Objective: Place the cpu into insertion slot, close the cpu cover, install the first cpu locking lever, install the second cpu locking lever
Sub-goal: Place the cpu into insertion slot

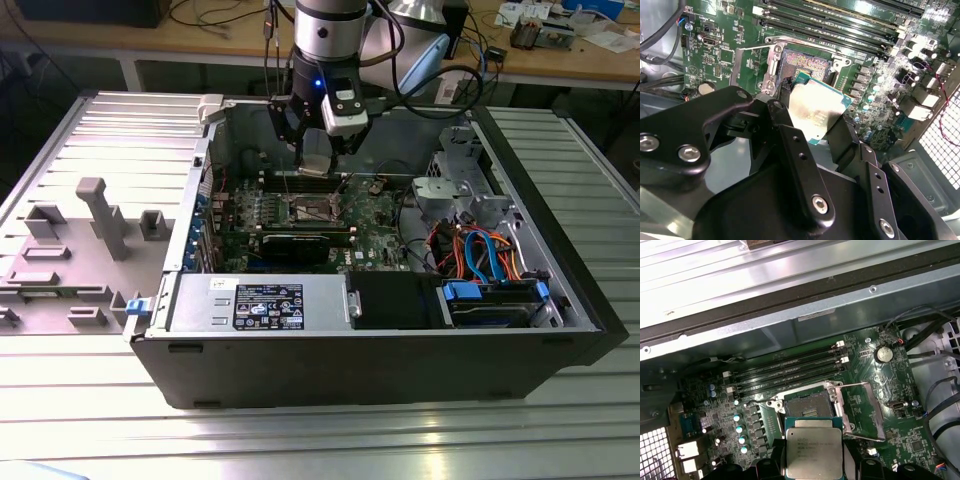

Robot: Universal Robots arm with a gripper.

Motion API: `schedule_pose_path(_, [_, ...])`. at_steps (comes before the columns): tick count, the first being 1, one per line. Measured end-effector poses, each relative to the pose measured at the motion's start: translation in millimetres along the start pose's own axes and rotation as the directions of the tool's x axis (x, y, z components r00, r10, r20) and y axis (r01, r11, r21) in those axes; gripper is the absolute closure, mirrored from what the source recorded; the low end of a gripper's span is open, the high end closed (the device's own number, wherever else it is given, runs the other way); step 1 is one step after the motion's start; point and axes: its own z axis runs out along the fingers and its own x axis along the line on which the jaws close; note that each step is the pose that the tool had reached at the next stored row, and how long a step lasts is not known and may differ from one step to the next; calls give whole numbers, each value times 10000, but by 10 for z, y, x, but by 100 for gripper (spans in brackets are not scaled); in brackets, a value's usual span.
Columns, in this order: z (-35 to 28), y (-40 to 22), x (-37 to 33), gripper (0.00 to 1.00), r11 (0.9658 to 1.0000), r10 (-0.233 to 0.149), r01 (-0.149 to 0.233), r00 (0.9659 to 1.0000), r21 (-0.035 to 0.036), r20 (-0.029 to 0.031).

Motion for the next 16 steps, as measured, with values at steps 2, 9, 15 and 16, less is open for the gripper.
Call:
schedule_pose_path(2, [0,0,0,45,10000,43,-43,10000,-1,2])
schedule_pose_path(9, [1,0,0,45,9998,207,-207,9998,-3,9])
schedule_pose_path(15, [2,0,0,45,9995,324,-324,9995,-6,14])
schedule_pose_path(16, [2,0,0,45,9994,345,-345,9994,-6,14])
